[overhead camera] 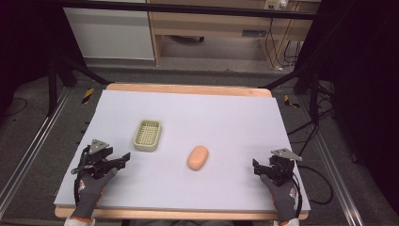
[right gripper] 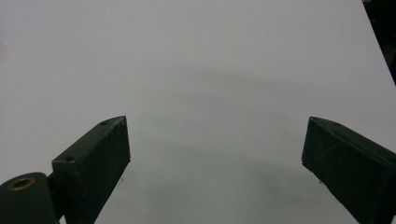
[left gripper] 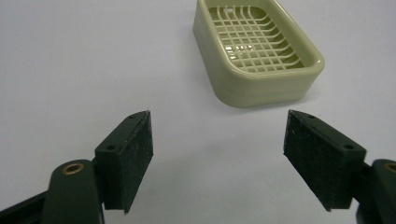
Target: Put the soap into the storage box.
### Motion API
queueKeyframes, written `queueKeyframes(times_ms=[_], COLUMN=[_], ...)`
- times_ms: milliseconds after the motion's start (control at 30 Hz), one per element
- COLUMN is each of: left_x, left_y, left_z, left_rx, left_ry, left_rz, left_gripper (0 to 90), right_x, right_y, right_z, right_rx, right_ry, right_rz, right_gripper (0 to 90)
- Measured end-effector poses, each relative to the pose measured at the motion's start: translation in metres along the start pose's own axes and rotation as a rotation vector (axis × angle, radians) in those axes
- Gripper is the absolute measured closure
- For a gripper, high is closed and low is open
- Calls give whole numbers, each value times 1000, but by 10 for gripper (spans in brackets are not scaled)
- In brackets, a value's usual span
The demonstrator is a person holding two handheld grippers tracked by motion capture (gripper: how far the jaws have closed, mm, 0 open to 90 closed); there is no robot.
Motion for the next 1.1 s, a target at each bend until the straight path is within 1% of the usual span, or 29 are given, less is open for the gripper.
queueKeyframes(times_ms=[33,100,200,233,300,400,433,733,833,933,1000,1100], left_x=[-1,-1,-3,-3,-5,-9,-9,-15,-16,-18,-18,-21], left_y=[1,3,10,10,14,21,21,37,40,46,47,52], left_z=[1,1,1,1,0,1,1,0,-1,-1,-1,-2], left_rx=[1,2,23,23,30,46,46,84,91,105,109,121], left_ry=[-1,-1,-1,-1,3,9,9,16,20,18,18,18], left_rz=[-6,-5,-21,-21,-27,-41,-41,-66,-69,-87,-89,-103], left_gripper=[234,238,238,238,238,238,238,234,234,231,230,227], right_x=[0,1,2,2,3,3,3,3,3,2,2,2], right_y=[0,-1,-1,-1,0,1,1,3,3,3,3,3], right_z=[0,0,-1,-1,0,-1,-1,0,0,0,0,0], right_rx=[0,0,6,6,15,20,20,31,37,40,42,42], right_ry=[-3,-6,-14,-14,-15,-11,-11,-8,-9,-6,-6,-4], right_rz=[4,9,13,13,11,4,4,-7,-8,-12,-11,-9], right_gripper=[89,89,89,89,89,88,88,81,81,81,81,81])
Point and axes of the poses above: each handheld gripper's, and its own axes: z roughly backward along the jaws, x roughly out of its underside, y roughly to its right, the point moved 5 cm from there along -z, roughly forward along the jaws, and after that the axes turned 10 degrees about -z, right-handed, at the moved point
